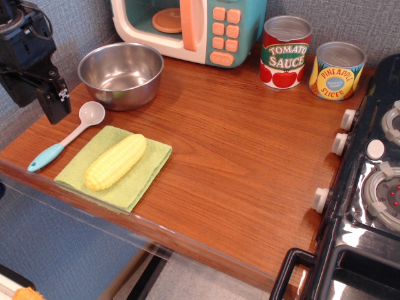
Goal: Put corncob in pot, laying down.
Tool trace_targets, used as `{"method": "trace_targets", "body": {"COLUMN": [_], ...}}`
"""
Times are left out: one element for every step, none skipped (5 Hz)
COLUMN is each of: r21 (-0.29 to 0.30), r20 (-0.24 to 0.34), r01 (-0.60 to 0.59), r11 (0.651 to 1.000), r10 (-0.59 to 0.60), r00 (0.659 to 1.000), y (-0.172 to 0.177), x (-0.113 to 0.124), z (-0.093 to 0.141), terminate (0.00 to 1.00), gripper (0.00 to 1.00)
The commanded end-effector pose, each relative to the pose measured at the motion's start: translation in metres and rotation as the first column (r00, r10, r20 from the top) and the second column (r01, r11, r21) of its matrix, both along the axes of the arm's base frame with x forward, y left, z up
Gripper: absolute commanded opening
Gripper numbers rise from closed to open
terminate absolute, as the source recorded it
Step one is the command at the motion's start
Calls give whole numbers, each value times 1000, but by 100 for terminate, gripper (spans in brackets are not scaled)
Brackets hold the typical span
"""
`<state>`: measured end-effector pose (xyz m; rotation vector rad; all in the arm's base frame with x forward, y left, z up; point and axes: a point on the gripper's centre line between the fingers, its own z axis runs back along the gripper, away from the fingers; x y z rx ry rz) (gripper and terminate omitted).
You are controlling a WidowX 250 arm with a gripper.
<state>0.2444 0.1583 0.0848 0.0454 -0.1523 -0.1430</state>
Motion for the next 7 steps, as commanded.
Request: {"method": "trace_targets", "body": {"r21": [0, 9, -8, -29, 11, 20, 1], "r20": [0, 18, 54, 40, -61, -131, -159], "r01": [0, 84, 144, 154, 88, 68, 72], "r11": [1000, 996, 989, 988, 996, 997, 997], "r10": [0, -84, -144, -153, -87, -65, -71], "r00": [1000, 996, 988, 987, 994, 989, 985], "y": [0, -36, -67, -83, -78, -78, -84], "x": [0, -5, -10, -8, 0, 2, 3], "z": [0, 3, 14, 8, -18, -40, -52], "terminate": [0, 0, 0, 0, 0, 0, 0], "gripper": [100, 100, 100, 100, 100, 100, 100]}}
